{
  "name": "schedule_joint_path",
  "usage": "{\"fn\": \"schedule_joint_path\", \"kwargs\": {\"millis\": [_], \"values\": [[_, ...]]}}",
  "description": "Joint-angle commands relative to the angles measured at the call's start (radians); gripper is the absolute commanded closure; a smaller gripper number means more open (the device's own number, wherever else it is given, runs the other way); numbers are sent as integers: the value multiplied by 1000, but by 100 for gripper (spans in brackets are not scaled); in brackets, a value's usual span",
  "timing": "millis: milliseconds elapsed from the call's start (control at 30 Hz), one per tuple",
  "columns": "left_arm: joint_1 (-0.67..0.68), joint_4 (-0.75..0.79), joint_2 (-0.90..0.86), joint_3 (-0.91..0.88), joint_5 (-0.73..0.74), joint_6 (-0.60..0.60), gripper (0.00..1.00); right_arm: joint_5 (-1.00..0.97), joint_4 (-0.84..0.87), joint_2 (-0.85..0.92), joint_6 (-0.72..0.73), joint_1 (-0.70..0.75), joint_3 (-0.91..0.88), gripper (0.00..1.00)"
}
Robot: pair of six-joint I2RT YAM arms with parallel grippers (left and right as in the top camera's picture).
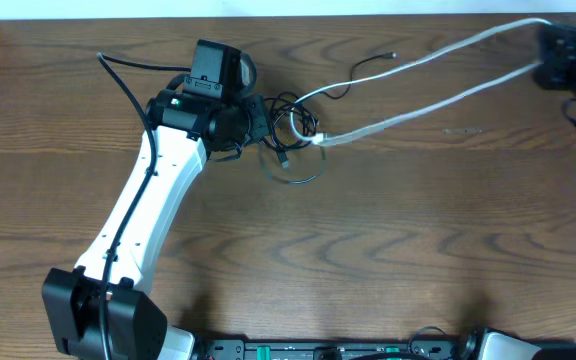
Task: Untangle cables
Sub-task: 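Pull the right gripper far right, drawing the white cable out of the coil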
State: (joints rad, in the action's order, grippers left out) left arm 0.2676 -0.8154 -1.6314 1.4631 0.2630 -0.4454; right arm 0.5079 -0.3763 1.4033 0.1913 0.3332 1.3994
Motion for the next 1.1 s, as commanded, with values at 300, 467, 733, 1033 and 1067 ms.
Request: {"fn": "schedule_joint_path", "kwargs": {"millis": [300, 467, 733, 1033, 1067], "values": [[-3, -15, -11, 6, -82, -3, 93, -27, -29, 23, 79, 216, 6, 99], [-3, -15, -11, 6, -100, -1, 92, -19, -57, 63, 85, 239, 6, 99], [-3, -57, -11, 6, -273, 6, 92, -133, -85, 126, 115, 259, 6, 99], [-3, -85, -11, 6, -390, -2, 92, -175, -134, 134, 134, 274, 6, 99], [-2, -85, -11, 6, -386, -2, 92, -167, -136, 134, 134, 273, 6, 99]]}}
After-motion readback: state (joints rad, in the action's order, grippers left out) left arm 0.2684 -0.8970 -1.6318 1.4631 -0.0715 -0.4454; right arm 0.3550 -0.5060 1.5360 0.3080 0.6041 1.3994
